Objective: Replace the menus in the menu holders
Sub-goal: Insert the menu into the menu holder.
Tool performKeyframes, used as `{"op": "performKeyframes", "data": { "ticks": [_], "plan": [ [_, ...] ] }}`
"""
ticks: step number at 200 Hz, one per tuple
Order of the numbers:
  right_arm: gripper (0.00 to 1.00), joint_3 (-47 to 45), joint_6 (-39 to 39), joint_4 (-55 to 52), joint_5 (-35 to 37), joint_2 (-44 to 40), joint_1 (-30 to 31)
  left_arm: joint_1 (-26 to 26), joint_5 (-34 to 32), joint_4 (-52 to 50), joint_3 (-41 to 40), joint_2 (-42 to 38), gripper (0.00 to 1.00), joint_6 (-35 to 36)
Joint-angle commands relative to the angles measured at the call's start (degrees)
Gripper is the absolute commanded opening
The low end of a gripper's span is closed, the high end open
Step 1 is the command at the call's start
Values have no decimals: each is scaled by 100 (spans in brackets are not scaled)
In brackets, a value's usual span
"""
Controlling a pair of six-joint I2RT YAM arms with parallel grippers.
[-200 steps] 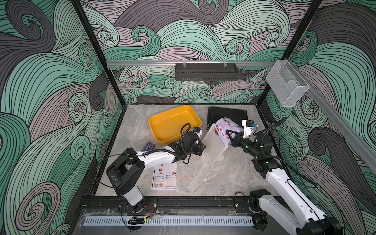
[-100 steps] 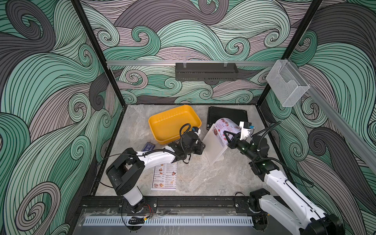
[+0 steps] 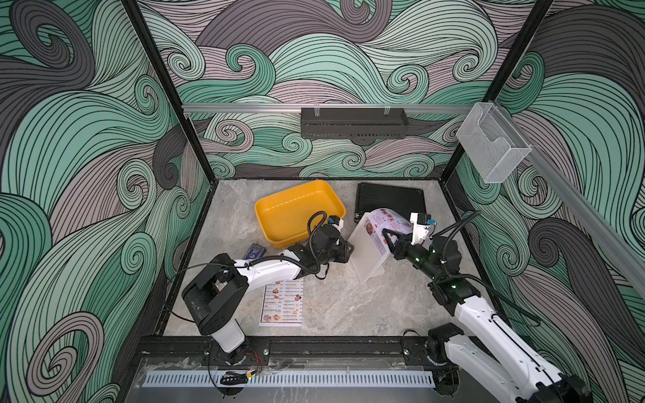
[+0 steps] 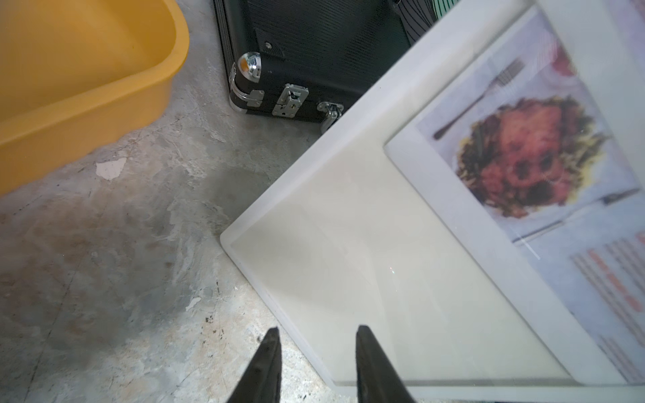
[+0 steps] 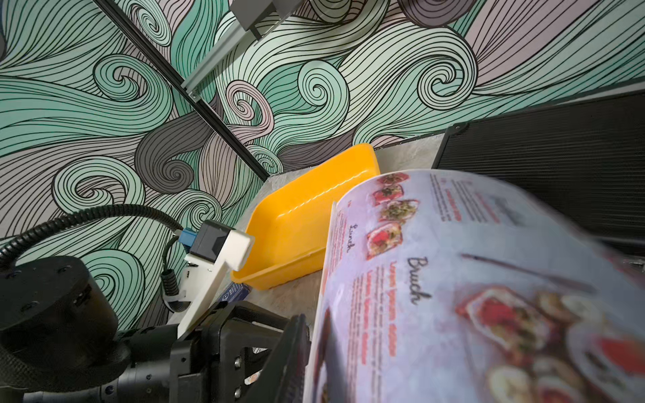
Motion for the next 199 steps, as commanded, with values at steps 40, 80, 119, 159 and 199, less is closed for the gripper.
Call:
{"op": "performKeyframes", "data": {
  "ticks": [40, 80, 119, 159, 199],
  "plan": [
    [27, 369, -21, -280, -455, -57, -165, 35, -49, 83, -40, 2, 36, -25],
    [10, 372, -26, -431, -760, -93, -171, 29, 33, 140, -36, -2, 35, -3],
    [4, 235, 57, -424, -1016, -60, -160, 40, 64, 152, -53, -45, 36, 3],
    [26, 344, -49, -634, -874, -220, -169, 30, 54, 144, -71, -106, 35, 17],
    [39, 551, -185, -823, -704, -340, -264, 31, 26, 115, -67, -149, 35, 52]
  ]
}}
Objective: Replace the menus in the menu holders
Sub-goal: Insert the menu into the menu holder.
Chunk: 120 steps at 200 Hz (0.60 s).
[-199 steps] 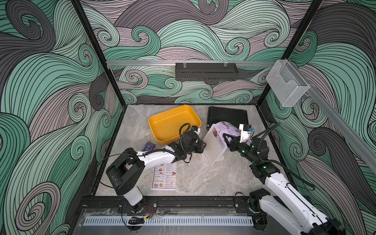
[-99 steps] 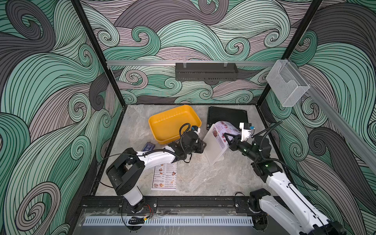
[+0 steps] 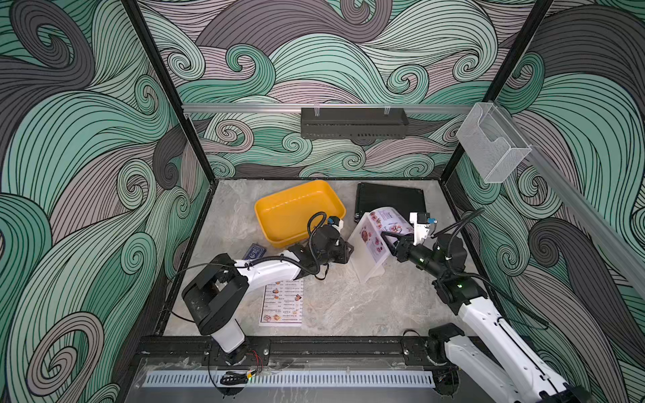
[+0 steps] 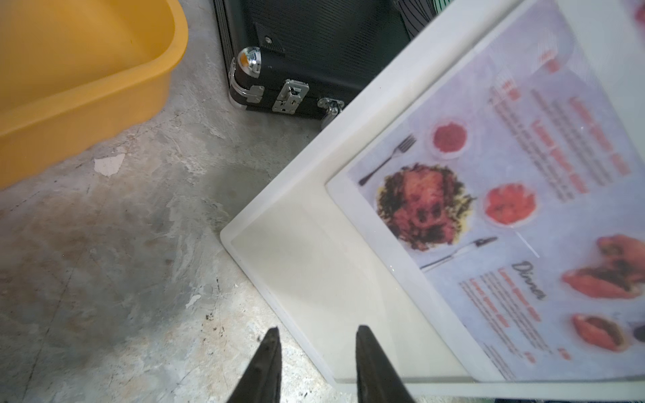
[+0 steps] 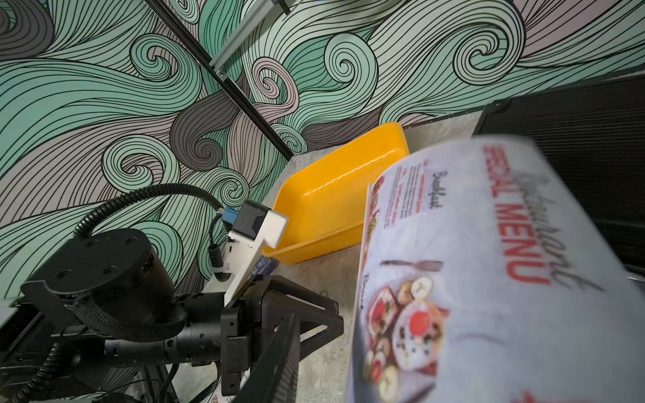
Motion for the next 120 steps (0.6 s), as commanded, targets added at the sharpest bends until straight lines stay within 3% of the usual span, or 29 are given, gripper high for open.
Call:
{"op": "performKeyframes", "data": {
  "ticks": [1, 30, 56, 80, 102, 120],
  "plan": [
    [39, 257, -126, -102, 120, -96, -86, 28, -3, 79, -6, -146, 35, 48],
    [33, 277, -193, -183, 37, -76, -114, 27, -19, 75, -47, -176, 35, 46],
    [15, 129, -114, -143, -127, -43, -108, 28, -55, 76, -69, -209, 35, 44],
    [9, 21, -72, -160, -265, -46, -26, 29, -74, 80, -78, -241, 36, 32],
    [14, 60, -211, -397, -300, -108, -11, 28, -107, 90, -56, -274, 36, -2],
    [34, 210, -428, -744, -112, -232, -17, 34, -140, 56, -14, -346, 37, -3]
  ]
}}
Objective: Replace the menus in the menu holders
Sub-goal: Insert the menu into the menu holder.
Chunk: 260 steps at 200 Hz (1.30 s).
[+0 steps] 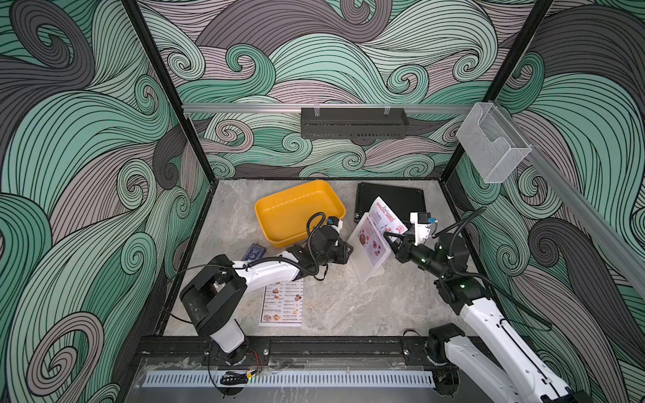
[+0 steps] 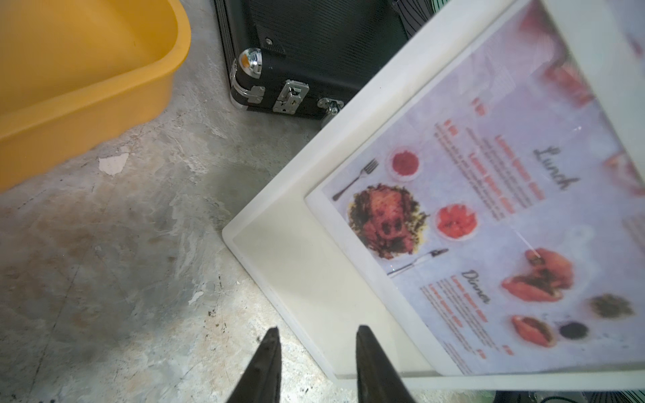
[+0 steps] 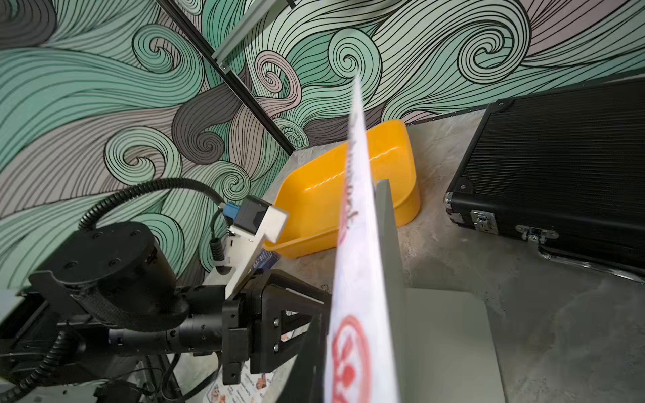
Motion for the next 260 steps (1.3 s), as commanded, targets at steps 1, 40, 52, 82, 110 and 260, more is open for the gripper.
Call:
{"op": "performKeyframes", "data": {
  "ticks": [1, 40, 52, 82, 110, 260],
  "plan": [
    [34, 143, -287, -400, 71, -173, 22, 30, -132, 50, 55, -250, 37, -16],
    [38, 571, -654, -933, 410, -324, 7, 36, -274, -167, 202, -513, 40, -7],
    [31, 568, -693, -956, 407, -328, 5, 34, -308, -211, 242, -595, 41, -40],
    [12, 383, -628, -860, 171, -199, 18, 35, -273, -464, 513, -695, 45, -155],
    [4, 266, -590, -785, -68, -51, 40, 35, -107, -584, 844, -747, 47, -249],
    [62, 680, -842, -2704, 2684, -1714, 63, -433, -10, -4561, 6659, 1985, 49, -1566]
  ]
}}
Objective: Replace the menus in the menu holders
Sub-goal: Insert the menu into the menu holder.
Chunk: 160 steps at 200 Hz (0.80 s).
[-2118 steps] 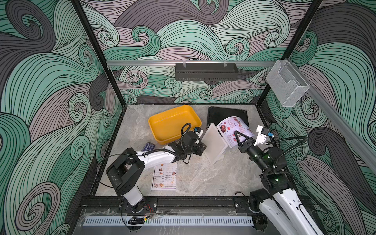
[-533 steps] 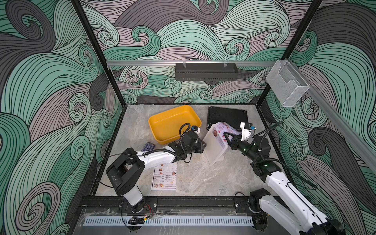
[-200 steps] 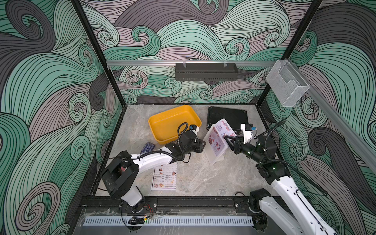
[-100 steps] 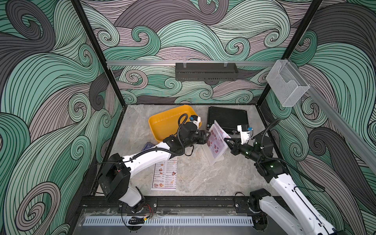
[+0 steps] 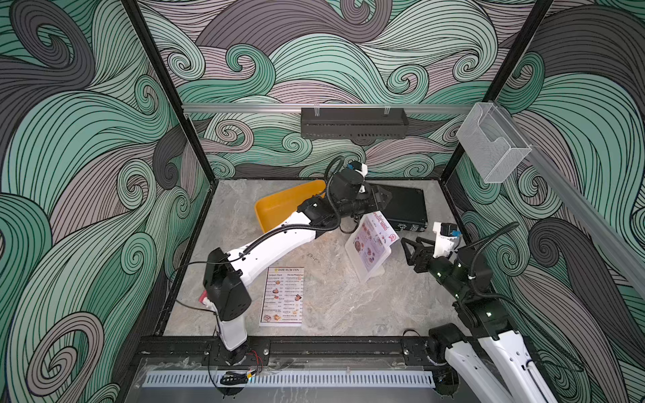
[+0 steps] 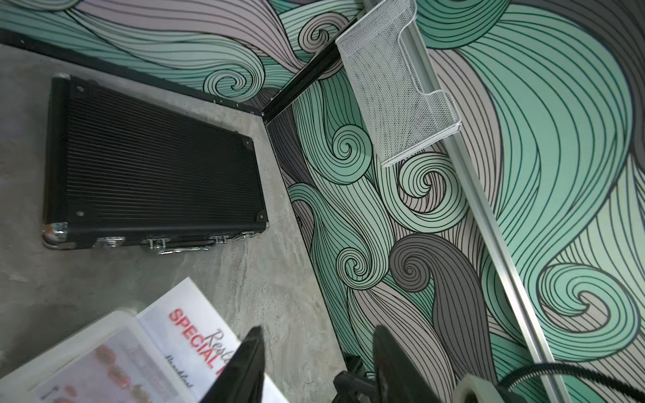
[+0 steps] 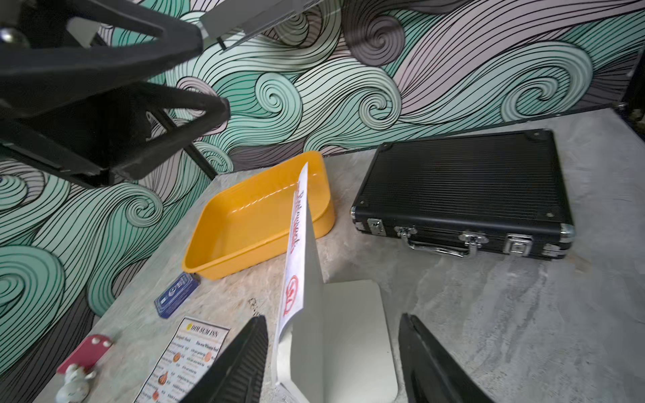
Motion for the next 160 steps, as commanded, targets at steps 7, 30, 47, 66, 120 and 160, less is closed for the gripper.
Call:
{"op": "performKeyframes", "data": {
  "ticks": [7, 30, 47, 66, 120, 160],
  "plan": [
    [62, 278, -97, -623, 588, -140, 17, -280, -571, -2228, 1625, 834, 49, -105],
    [61, 300, -83, -715, 638, -281, 16, -429, -773, -3381, 3136, 1654, 49, 38],
    [61, 271, -59, -756, 662, -357, 17, -559, -921, -3656, 3798, 2098, 49, 179],
    [61, 288, -58, -836, 709, -423, 16, -623, -1047, -3673, 3902, 2262, 49, 320],
    [62, 297, -58, -892, 730, -541, 16, -647, -1270, -3989, 3907, 2426, 48, 499],
    [61, 238, -30, -890, 653, -532, 18, -671, -1553, -4129, 3776, 2258, 48, 673]
  ]
}}
